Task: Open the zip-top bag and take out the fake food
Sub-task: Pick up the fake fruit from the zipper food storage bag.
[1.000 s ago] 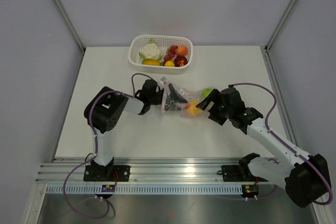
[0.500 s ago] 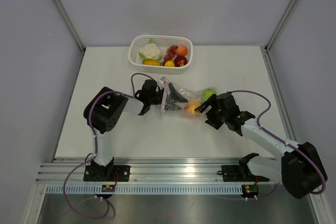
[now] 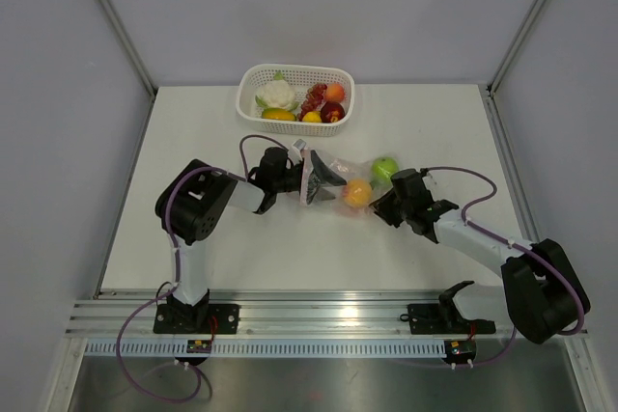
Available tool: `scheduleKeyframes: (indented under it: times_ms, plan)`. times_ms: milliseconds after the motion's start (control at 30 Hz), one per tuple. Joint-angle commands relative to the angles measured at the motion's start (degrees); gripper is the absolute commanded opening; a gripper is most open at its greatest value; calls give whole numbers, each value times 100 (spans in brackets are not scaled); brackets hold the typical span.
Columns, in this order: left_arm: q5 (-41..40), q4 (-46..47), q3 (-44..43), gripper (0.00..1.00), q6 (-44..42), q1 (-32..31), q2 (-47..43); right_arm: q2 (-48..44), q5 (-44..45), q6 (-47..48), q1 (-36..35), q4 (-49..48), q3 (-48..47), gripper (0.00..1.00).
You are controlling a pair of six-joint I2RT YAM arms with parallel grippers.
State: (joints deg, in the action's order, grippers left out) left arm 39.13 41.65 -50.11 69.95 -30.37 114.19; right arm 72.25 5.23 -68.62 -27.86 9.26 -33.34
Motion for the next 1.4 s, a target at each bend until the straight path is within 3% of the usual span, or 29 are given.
scheduleKeyframes:
  times_ms: [0,233,367,400,433,600,667,767,1167,1333,1367]
  plan:
    - [-2,125,-25,84,-201,-39,15,-79,522,-73,-44,-249,-155,29]
    - [-46,63,-175,84,-228,-39,217,-140,1005,24,-53,129,-339,25]
    - [-90,63,-184,84,-272,-39,218,-421,1260,129,-44,252,-374,29]
    - [-82,63,-175,84,-263,-39,209,-448,1261,199,-53,322,-410,32]
    - [-81,71,-175,84,-263,-39,209,-475,1252,330,-44,383,-462,44]
    - [-73,98,-157,84,-245,-39,182,-554,1375,550,-44,692,-805,65]
    - [-73,107,-157,84,-237,-39,174,-510,1384,587,-44,700,-919,83]
    - [-73,115,-148,84,-237,-39,165,-309,1366,674,-44,753,-1121,91]
    - [-64,168,-131,84,-219,-39,138,1028,1428,587,-44,859,-1676,85]
    - [-73,247,-96,84,-210,-39,112,1388,1183,718,-44,595,-1746,80]
    - [-90,317,-78,85,-210,-39,112,1528,1086,797,-44,517,-1772,75]
